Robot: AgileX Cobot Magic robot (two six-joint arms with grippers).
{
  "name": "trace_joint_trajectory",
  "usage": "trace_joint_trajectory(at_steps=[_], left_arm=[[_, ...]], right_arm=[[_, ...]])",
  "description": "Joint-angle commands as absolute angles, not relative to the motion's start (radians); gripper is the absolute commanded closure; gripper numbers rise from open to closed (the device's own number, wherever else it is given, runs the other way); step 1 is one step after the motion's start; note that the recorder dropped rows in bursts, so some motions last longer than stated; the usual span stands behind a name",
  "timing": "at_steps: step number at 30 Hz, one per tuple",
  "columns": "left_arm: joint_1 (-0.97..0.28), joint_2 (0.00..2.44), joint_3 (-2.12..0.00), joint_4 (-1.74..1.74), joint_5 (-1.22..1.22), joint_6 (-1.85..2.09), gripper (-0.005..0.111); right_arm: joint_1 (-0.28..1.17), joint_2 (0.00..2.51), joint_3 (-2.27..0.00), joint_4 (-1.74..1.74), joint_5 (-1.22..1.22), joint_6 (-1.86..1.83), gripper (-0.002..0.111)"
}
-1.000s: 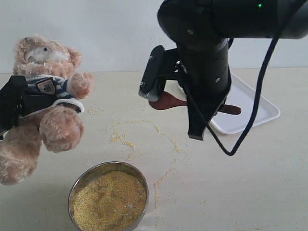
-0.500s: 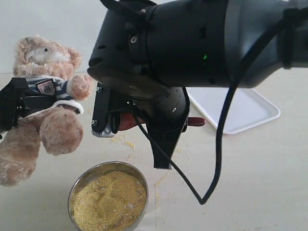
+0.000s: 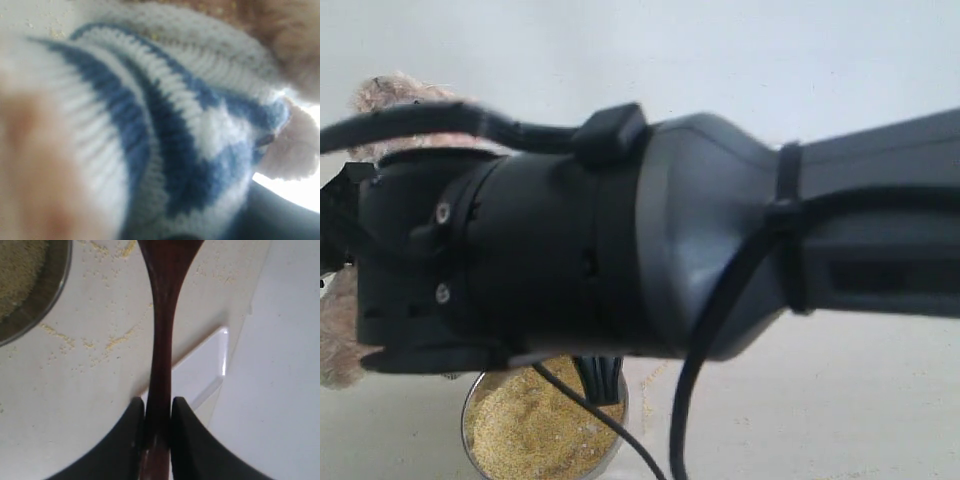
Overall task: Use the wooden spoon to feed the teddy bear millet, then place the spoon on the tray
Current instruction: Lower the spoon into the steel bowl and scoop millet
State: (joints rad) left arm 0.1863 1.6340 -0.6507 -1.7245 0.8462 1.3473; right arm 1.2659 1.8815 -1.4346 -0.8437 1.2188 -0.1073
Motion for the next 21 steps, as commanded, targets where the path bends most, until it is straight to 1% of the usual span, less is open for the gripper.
trace_joint_trajectory(at_steps=[1, 6, 11, 17, 21], left_arm=[[0.189, 1.631, -0.662, -1.744, 0.859, 1.361, 0.102], [0.189, 1.631, -0.662, -1.744, 0.859, 1.361, 0.102], [0.189, 1.631, -0.662, -1.744, 0.855, 1.361, 0.102], [0.189, 1.631, -0.662, -1.744, 0.851, 1.363, 0.102], [0.192, 1.631, -0.662, -1.744, 0.800, 1.370, 0.102]], right_arm=[[1.276, 1.896, -1.441, -0.842, 1.221, -0.116, 0.109], [1.276, 1.896, -1.441, -0.831, 1.221, -0.150, 0.109], [1.276, 1.896, -1.441, -0.667, 1.221, -0.373, 0.109], [1.276, 1.896, -1.441, -0.644, 1.221, -0.378, 0.109], [1.276, 1.896, -1.441, -0.649, 1.221, -0.359, 0.109]])
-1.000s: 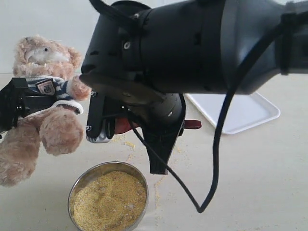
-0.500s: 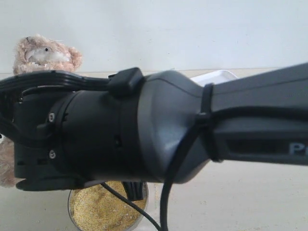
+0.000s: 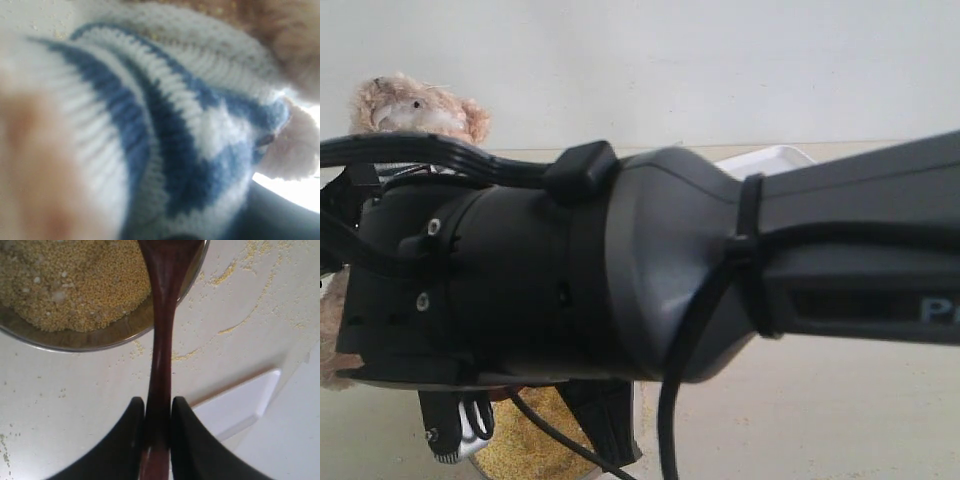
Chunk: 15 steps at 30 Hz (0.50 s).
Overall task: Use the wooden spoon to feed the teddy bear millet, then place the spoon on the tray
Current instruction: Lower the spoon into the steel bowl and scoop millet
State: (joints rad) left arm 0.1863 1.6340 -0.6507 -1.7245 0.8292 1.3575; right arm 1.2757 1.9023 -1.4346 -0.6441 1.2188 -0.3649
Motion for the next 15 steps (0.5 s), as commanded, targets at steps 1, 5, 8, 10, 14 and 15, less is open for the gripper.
trace_joint_trajectory(at_steps=[1, 5, 8, 10, 14, 15], left_arm=[[0.197, 1.631, -0.662, -1.744, 0.800, 1.370, 0.102], [0.217, 1.631, -0.662, -1.744, 0.811, 1.366, 0.102], [0.228, 1.631, -0.662, -1.744, 0.811, 1.361, 0.102], [0.228, 1.631, -0.662, -1.744, 0.818, 1.361, 0.102], [0.228, 1.631, -0.662, -1.744, 0.843, 1.361, 0.102], [0.228, 1.631, -0.662, -1.744, 0.848, 1.361, 0.102]], right_arm=[[1.276, 1.896, -1.441, -0.657, 1.221, -0.358, 0.109], [1.274, 1.896, -1.441, -0.695, 1.221, -0.391, 0.109], [1.274, 1.896, -1.441, -0.695, 1.221, -0.450, 0.109], [1.272, 1.896, -1.441, -0.693, 1.221, -0.479, 0.109], [1.234, 1.896, -1.441, -0.673, 1.221, -0.484, 0.109], [1.225, 1.896, -1.441, -0.668, 1.221, -0.484, 0.109]])
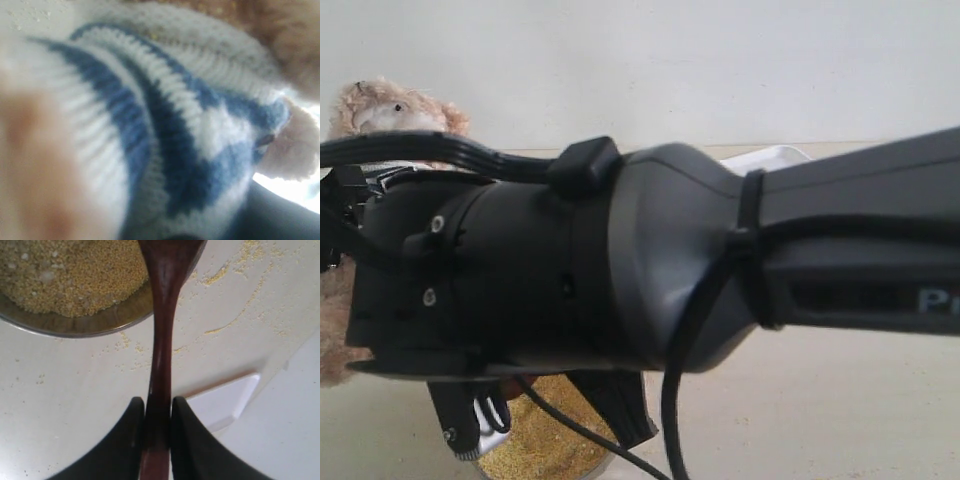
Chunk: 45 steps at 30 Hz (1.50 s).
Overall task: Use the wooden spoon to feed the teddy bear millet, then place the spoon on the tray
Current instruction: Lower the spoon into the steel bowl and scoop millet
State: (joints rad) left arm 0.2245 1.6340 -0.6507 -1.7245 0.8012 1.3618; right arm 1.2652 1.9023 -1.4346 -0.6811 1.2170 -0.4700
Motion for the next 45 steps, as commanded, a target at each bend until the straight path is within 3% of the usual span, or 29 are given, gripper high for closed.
trace_joint_trajectory(at_steps=[1, 45], left_arm=[[0.228, 1.631, -0.662, -1.744, 0.848, 1.361, 0.102], [0.228, 1.631, -0.662, -1.744, 0.868, 1.361, 0.102]], right_arm=[[1.215, 1.896, -1.441, -0.663, 1.221, -0.484, 0.109], [1.207, 1.981, -1.441, -0.470, 1.221, -0.465, 0.109]])
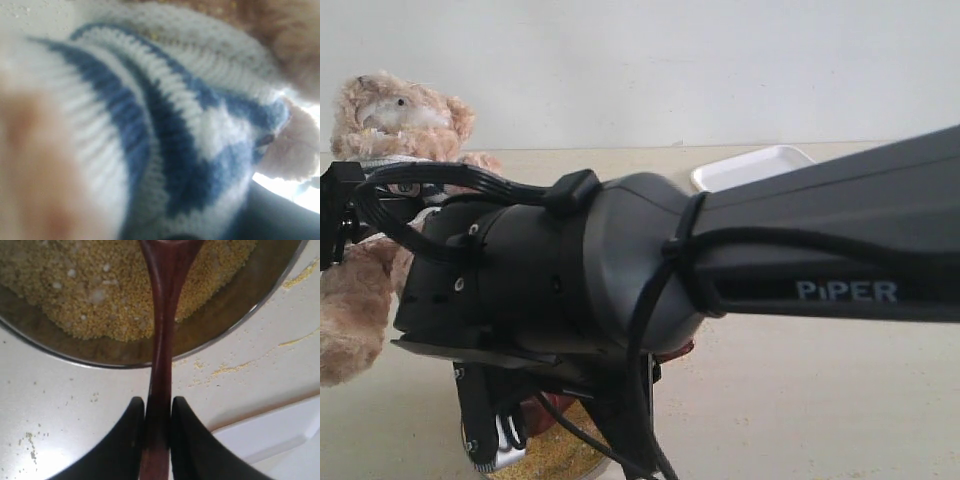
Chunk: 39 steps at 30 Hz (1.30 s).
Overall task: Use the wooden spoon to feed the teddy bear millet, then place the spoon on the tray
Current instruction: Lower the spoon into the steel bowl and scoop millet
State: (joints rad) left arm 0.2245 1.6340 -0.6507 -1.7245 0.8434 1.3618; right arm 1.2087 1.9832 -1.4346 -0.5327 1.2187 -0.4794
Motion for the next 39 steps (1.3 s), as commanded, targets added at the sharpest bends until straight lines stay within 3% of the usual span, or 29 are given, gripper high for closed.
trace_joint_trajectory(at_steps=[1, 27, 39], left_arm=[[0.228, 1.631, -0.662, -1.744, 0.868, 1.361, 0.102], [0.228, 1.631, -0.662, -1.744, 0.867, 1.363, 0.102], [0.228, 1.629, -0.662, -1.675, 0.894, 1.352, 0.102]], right_arm=[[1.207, 1.981, -1.441, -0.444, 1.221, -0.465, 0.109], [1.201, 1.865, -1.441, -0.404, 1.221, -0.443, 0.109], [1.052, 1.780, -1.441, -0.186, 1.221, -0.462, 0.109]])
